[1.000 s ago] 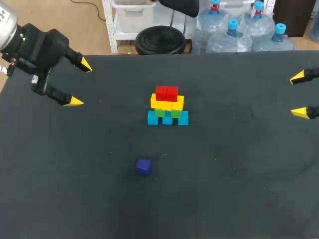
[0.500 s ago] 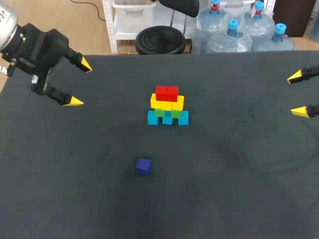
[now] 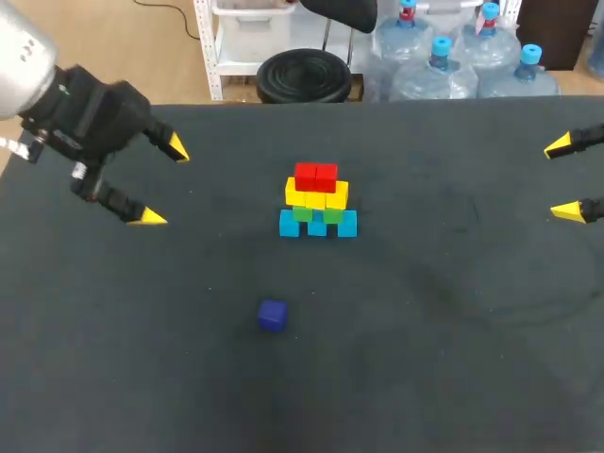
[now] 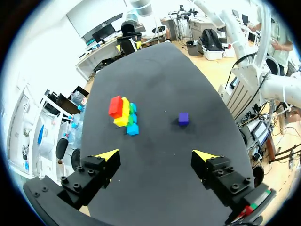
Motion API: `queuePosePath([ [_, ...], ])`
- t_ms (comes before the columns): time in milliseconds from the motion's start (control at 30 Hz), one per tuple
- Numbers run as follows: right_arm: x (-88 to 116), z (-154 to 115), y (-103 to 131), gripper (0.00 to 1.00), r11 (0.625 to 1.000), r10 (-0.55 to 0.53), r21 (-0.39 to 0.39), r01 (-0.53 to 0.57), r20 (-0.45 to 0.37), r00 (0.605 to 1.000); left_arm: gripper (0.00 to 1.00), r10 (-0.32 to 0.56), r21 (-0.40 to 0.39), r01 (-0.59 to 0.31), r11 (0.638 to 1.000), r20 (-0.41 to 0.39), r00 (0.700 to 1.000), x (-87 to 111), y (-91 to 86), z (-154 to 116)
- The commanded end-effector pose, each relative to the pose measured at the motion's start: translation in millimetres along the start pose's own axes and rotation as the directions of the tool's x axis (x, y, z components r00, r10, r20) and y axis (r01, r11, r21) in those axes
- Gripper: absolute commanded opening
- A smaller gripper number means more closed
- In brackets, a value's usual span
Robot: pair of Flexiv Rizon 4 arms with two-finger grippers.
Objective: Place the blue cubes, place green cubes on the blue cubes, place the yellow cubes on the green cubes, then place the red cubes on the yellow cubes, and place purple cube on the red cubes.
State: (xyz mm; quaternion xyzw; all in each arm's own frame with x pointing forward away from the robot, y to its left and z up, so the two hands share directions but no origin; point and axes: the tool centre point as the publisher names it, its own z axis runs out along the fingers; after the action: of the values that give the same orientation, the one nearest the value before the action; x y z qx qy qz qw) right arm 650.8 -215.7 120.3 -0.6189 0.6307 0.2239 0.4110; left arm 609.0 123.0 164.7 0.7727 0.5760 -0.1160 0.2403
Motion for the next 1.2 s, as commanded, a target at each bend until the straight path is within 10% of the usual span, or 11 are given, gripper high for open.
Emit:
queuePosePath([
  [33,0.4,1.1,-0.5,1.00,1.000,-0.001,0.000,0.001,0.003,1.000,1.00,-0.010,-0.016,0.010,1.000,-0.019,1.000,-12.0,-14.8,19.1],
  [467,0.4,1.1,-0.5,1.00,1.000,-0.001,0.000,0.001,0.003,1.000,1.00,0.070,0.045,-0.070,0.997,-0.001,0.998,-33.2,-57.6,83.1],
  [1200,0.4,1.1,-0.5,1.00,1.000,-0.001,0.000,0.001,0.003,1.000,1.00,0.122,0.128,-0.119,0.985,-0.016,0.992,-27.2,-72.8,154.5],
])
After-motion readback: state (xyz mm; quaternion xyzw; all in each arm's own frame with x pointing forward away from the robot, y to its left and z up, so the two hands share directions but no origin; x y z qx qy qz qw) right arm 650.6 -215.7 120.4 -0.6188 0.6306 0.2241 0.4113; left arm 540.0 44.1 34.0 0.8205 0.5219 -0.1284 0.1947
